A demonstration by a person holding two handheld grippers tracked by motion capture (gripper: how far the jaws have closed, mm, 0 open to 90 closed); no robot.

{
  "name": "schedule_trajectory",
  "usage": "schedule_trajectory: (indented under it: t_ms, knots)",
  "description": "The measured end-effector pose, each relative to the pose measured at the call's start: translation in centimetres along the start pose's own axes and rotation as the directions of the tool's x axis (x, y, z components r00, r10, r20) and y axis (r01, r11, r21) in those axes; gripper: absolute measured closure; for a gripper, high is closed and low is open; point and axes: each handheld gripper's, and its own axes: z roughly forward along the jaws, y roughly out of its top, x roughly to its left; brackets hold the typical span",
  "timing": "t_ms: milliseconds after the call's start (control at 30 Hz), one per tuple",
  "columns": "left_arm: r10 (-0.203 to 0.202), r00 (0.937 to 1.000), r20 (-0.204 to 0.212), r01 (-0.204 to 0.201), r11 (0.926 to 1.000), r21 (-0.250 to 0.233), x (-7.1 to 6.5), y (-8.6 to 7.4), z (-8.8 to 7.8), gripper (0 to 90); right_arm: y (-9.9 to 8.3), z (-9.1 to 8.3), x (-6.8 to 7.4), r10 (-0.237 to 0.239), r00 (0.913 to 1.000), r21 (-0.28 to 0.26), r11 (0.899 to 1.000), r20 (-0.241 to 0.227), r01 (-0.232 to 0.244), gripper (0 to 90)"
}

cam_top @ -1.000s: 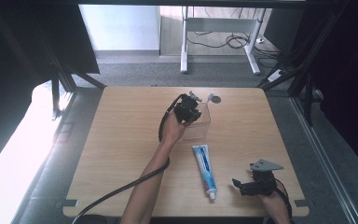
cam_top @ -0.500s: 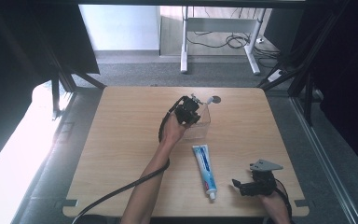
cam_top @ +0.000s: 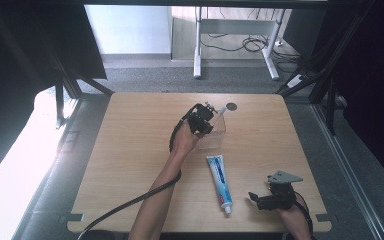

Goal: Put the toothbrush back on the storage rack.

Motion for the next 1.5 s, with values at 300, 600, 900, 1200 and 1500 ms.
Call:
schedule_trajectory:
  t_ms: [300, 600, 900, 1200, 1500]
  knots:
    - [0.001, 1.0000, -0.001, -0.001, 0.9998, -0.022, -0.2, 0.2, -0.4, 66.7, 0.0, 0.0, 0.0, -0.001, 1.0000, -0.003, 1.000, 0.002, 0.001, 0.9]
    - [-0.012, 0.9998, 0.016, 0.013, 0.9980, -0.062, 0.0, 0.2, -1.5, 55.5, 0.0, 0.0, 0.0, -0.003, 1.0000, -0.002, 1.000, 0.002, 0.003, 0.9]
    - [-0.019, 0.9987, 0.047, 0.023, 0.9949, -0.098, 0.0, 0.0, -2.8, 42.4, 0.0, 0.0, 0.0, -0.004, 1.0000, 0.001, 1.000, 0.003, 0.004, 0.9]
    - [-0.010, 0.9971, 0.076, 0.020, 0.9912, -0.131, -0.1, -0.6, -4.0, 27.2, 0.0, 0.0, 0.0, -0.006, 1.0000, 0.002, 1.000, 0.006, 0.006, 0.9]
    - [0.018, 0.9971, 0.074, -0.008, 0.9910, -0.134, -0.6, -1.2, -5.0, 14.8, 0.0, 0.0, 0.1, -0.007, 1.0000, 0.004, 1.000, 0.004, 0.007, 0.9]
